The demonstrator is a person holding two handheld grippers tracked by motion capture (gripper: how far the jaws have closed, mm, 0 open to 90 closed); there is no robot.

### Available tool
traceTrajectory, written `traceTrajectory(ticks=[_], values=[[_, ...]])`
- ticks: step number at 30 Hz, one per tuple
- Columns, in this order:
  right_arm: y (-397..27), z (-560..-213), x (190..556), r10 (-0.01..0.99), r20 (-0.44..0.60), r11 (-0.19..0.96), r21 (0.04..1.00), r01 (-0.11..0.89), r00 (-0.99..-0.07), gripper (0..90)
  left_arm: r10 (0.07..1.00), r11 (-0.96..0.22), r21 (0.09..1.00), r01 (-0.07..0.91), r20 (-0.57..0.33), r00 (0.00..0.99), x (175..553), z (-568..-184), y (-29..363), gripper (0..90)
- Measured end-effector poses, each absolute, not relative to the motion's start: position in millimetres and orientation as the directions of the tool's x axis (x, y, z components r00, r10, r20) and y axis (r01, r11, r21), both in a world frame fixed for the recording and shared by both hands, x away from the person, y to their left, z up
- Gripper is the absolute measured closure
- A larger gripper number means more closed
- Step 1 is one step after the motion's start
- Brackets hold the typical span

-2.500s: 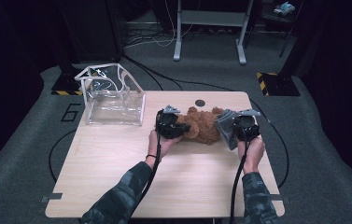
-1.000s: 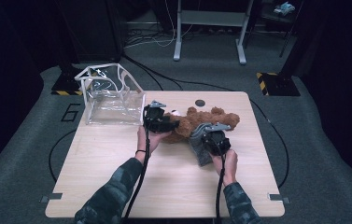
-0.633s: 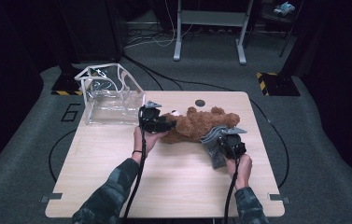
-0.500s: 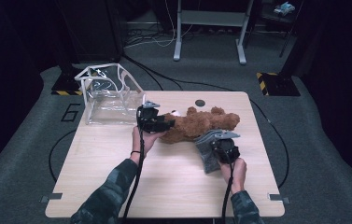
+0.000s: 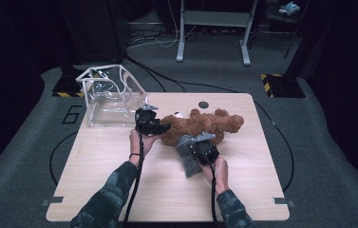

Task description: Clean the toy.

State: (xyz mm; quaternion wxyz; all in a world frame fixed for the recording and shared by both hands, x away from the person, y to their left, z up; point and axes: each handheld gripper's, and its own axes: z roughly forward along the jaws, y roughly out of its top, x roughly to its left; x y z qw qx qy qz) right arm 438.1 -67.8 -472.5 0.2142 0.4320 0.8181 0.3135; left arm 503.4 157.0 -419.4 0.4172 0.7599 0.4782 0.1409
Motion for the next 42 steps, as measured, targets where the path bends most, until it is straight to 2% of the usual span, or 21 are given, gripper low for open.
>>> traceTrajectory(ticks=[3,5,7,11,14,18,21,25,29,35,37,42], values=[[-81.6,-476.0,451.0,0.883,-0.075,0.385,0.682,0.621,-0.464,81.0,0.850,-0.196,0.768,0.610,-0.178,0.497,504.0,-421.6,159.8,44.0],[-86.4,-476.6,451.8,0.891,-0.070,0.372,0.681,0.631,-0.450,81.1,0.850,-0.196,0.768,0.610,-0.177,0.496,504.1,-422.0,162.1,44.1],[-106.1,-478.9,450.9,0.919,-0.079,0.333,0.680,0.653,-0.386,81.1,0.855,-0.183,0.769,0.613,-0.183,0.485,504.6,-423.3,168.6,44.0],[-117.8,-480.5,447.3,0.930,-0.087,0.316,0.683,0.658,-0.357,81.1,0.859,-0.172,0.769,0.616,-0.189,0.475,504.7,-424.3,172.9,43.5],[-114.3,-480.3,439.1,0.920,-0.087,0.334,0.682,0.651,-0.381,81.0,0.860,-0.172,0.767,0.618,-0.189,0.474,504.4,-424.1,175.6,42.9],[-93.3,-476.2,425.4,0.877,-0.077,0.393,0.684,0.614,-0.475,81.0,0.861,-0.170,0.770,0.614,-0.187,0.473,503.7,-424.7,177.9,40.5],[-69.7,-468.9,418.1,0.825,-0.074,0.440,0.705,0.556,-0.560,81.0,0.866,-0.162,0.770,0.618,-0.189,0.463,501.8,-426.2,180.5,38.4],[-48.6,-451.4,416.3,0.795,-0.081,0.452,0.740,0.498,-0.601,80.8,0.875,-0.159,0.774,0.614,-0.178,0.450,497.7,-431.5,189.8,35.3],[-36.0,-424.4,425.1,0.789,-0.104,0.435,0.791,0.431,-0.606,80.7,0.888,-0.137,0.766,0.628,-0.186,0.421,495.5,-439.7,199.8,30.2],[-30.6,-405.4,434.8,0.811,-0.118,0.386,0.844,0.373,-0.573,80.6,0.894,-0.107,0.749,0.654,-0.215,0.393,496.0,-449.2,209.9,28.4],[-29.6,-405.7,437.8,0.816,-0.128,0.388,0.843,0.371,-0.563,80.6,0.894,-0.117,0.750,0.651,-0.206,0.398,496.2,-448.5,209.0,28.4],[-23.3,-430.4,457.5,0.833,-0.078,0.381,0.798,0.466,-0.548,80.5,0.889,-0.133,0.758,0.639,-0.194,0.414,495.7,-447.7,200.7,28.5]])
